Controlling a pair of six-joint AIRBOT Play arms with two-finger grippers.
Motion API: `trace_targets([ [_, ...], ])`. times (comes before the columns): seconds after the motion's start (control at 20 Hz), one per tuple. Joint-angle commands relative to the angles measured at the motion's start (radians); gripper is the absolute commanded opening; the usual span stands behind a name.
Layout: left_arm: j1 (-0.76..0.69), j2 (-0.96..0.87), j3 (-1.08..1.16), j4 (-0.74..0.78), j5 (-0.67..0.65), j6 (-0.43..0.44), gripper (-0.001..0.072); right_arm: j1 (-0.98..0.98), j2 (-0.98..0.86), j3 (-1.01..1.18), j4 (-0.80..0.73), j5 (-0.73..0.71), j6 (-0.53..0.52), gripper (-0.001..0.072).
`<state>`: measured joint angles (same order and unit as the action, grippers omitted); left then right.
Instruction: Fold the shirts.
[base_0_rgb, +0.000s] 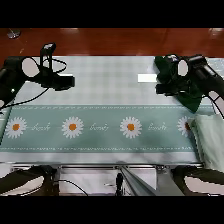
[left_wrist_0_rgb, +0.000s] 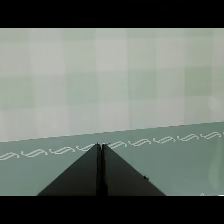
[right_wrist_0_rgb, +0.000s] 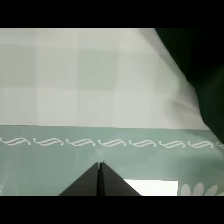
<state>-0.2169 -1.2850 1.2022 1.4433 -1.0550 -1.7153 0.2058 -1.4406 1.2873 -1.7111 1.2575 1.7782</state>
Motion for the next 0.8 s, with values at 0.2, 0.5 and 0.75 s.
trace_targets([
  [0.2, 0.0, 0.0, 0.0, 0.0, 0.0, 0.0, 0.0028, 0.001, 0.0, 0.001, 0.0, 0.0, 0.0, 0.0024],
  [0.5, 0.0, 0.0, 0.0, 0.0, 0.0, 0.0, 0.0029, 0.001, 0.0, 0.001, 0.001, -0.004, 0.001, 0.0024],
  [0.75, 0.001, -0.019, 0.0, 0.0, 0.077, 0.0, 0.0029, 0.001, -0.001, 0.001, -0.03, -0.326, -0.007, 0.0026],
])
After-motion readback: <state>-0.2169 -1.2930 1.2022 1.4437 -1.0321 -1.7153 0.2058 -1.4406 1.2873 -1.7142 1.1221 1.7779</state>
